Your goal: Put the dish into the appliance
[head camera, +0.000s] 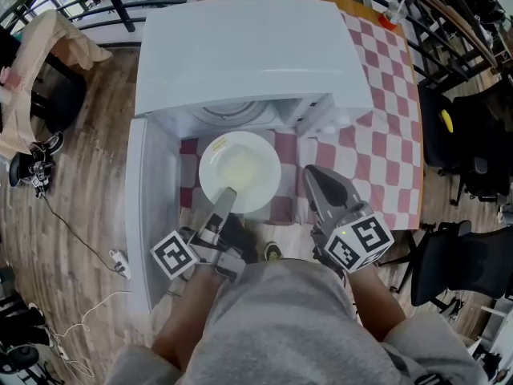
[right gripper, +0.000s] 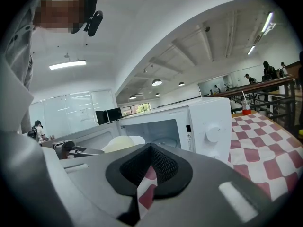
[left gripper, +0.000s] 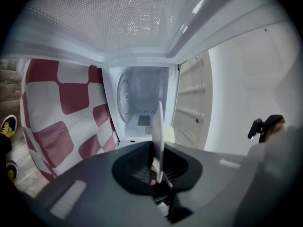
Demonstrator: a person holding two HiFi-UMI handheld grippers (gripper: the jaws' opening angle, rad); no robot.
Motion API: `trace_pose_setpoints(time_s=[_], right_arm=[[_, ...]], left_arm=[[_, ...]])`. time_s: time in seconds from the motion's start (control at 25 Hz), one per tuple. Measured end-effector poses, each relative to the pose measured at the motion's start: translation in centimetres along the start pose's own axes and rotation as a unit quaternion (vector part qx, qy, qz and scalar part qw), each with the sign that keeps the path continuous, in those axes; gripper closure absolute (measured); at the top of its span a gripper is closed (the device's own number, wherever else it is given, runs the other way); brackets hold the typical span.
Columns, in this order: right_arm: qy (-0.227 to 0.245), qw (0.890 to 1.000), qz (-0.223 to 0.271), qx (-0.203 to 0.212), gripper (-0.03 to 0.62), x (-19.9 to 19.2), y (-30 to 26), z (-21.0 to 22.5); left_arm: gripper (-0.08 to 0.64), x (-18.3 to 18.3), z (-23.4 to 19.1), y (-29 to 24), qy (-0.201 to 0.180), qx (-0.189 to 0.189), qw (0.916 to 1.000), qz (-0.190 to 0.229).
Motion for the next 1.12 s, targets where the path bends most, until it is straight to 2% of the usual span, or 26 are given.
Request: trace_pose_setpoints(time_s=[0.68, 1.12], right_arm=[[0.010, 1.000, 0.001, -0.022, 0.593, 1.7, -2.0, -1.0], [-0.001, 1.000, 0.015, -0.027, 0.593, 1.6, -2.3, 1.7]], left_arm=[[0.532, 2.3, -0.5, -1.0, 0.005, 0.011, 0.9997, 0.020], [0.532, 2.8, -0.3, -2.7, 0.006, 0.016, 0.9991, 0.039]])
Point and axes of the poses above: the fingertips, and each gripper's own axes: y backward along the fingers, z to its right, x out of its top, the point moved 9 cm from there along y, backward along the fingers, and after that the axes turned 14 degrees about y, right-handed, at the moved point
